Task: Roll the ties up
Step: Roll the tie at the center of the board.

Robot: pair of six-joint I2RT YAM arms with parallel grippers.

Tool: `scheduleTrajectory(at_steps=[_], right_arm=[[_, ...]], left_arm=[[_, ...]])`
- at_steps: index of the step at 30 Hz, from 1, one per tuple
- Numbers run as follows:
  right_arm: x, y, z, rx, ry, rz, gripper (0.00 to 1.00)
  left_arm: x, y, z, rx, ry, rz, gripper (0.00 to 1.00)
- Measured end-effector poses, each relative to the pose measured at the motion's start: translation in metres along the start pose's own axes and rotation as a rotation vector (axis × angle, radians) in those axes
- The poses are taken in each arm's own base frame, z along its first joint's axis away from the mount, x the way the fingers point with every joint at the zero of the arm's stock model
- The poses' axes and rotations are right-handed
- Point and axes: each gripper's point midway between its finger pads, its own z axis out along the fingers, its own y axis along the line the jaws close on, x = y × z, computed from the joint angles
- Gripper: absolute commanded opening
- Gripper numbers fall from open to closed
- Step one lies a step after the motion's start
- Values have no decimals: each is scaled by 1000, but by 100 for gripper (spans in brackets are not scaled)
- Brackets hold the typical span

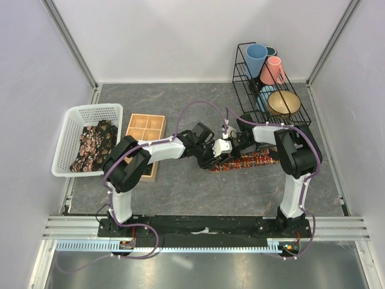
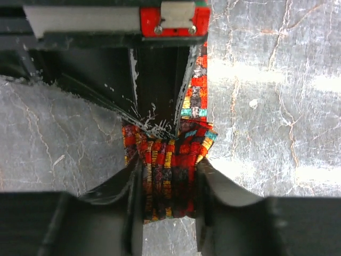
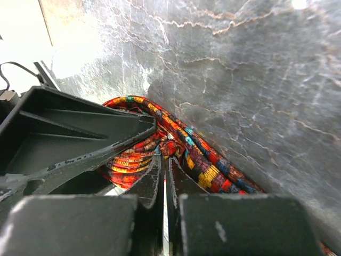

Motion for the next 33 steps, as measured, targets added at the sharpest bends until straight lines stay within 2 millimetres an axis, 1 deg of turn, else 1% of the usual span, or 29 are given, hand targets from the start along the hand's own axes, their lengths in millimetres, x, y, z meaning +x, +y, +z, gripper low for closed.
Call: scheduleTrajectory(at_steps=[1, 2, 3, 4, 5, 8, 12, 15, 22, 27, 33], right_arm=[[-1, 1, 0, -2, -1, -1, 23], [-1, 1, -1, -5, -3, -1, 36], [-2, 2, -2, -6, -5, -5, 41], [-2, 3, -4, -9, -7, -8, 43], [-3, 3, -6, -6, -13, -10, 51], [-8, 6, -16, -9, -38, -24, 60], [-7, 14, -21, -33, -45, -30, 61], [-5, 20, -22, -70, -47, -11, 59], [-5, 26, -19, -127, -43, 18, 59], [-2, 27, -24, -139, -40, 28, 60], [4, 32, -30, -151, -26, 28, 65]], left_arm=[[0, 1, -1, 0, 3, -2, 19], [0, 1, -1, -2, 7, 1, 18], [1, 2, -1, -6, 10, 4, 15], [1, 2, -1, -7, 10, 10, 14], [2, 3, -3, -12, 17, 14, 14], [4, 3, -6, -20, 32, 26, 13], [6, 3, -7, -26, 48, 35, 13], [8, 2, -8, -28, 57, 36, 13], [9, 2, -8, -31, 63, 45, 12], [10, 3, -10, -38, 74, 55, 11], [13, 0, -13, -33, 92, 56, 11]])
